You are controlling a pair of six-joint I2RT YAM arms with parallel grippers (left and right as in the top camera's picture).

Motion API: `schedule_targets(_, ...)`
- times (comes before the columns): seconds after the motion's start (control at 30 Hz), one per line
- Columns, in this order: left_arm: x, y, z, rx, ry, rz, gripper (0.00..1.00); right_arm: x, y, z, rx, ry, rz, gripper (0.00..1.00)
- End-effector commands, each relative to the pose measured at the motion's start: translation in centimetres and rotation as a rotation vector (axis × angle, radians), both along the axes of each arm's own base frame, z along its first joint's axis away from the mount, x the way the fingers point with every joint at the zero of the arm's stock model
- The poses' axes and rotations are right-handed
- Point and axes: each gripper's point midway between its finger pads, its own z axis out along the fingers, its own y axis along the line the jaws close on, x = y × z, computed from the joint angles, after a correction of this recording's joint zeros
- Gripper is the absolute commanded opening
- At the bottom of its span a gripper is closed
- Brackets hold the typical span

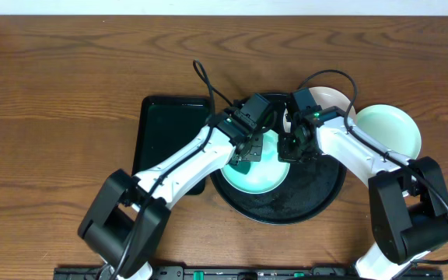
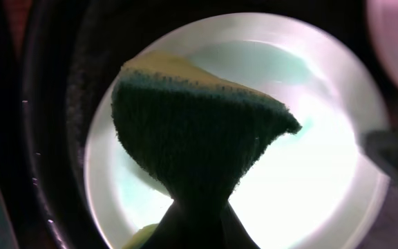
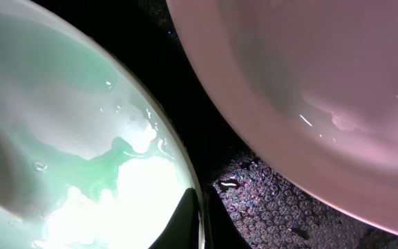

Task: Clean dirty plates on tray and stack at the side
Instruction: 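Scrub the white plate with the sponge in the left gripper, then wipe the sponge in circles across the white plate's surface, left gripper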

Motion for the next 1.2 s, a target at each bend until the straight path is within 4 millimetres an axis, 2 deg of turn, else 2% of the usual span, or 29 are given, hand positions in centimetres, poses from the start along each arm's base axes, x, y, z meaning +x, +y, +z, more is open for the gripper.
schedule_targets(0.0, 0.6, 1.6, -0.8, 0.064, -0.011, 0.041, 0.08, -0.2, -0.4, -0.3, -0.017, 0.004, 0.004, 0.01)
schedule_targets(0.23, 0.2, 1.9, -3.0, 0.103, 0.039, 0.045, 0.08, -0.2, -0.4, -0.3, -0.017, 0.004, 0.004, 0.01)
schedule_targets(0.5, -1.2, 2.5, -7.6, 0.163, 0.155, 0.063, 0.08, -0.2, -0.3, -0.3, -0.016, 0.003, 0.004, 0.01)
schedule_targets(0.73, -4.1, 0.1, -11.0, 0.05, 0.345, 0.029, 0.08, -0.1, -0.3, -0.3, -0.016, 0.002, 0.004, 0.01)
schedule_targets(0.87, -5.2, -1.8, -10.8, -0.057, 0.418, 0.009, 0.08, -0.1, -0.3, -0.3, -0.016, 0.001, 0.004, 0.01)
schedule_targets(1.17, -6.3, -5.8, -9.2, -0.282, 0.512, -0.043, 0.08, -0.1, -0.3, -0.3, -0.015, 0.002, 0.004, 0.01)
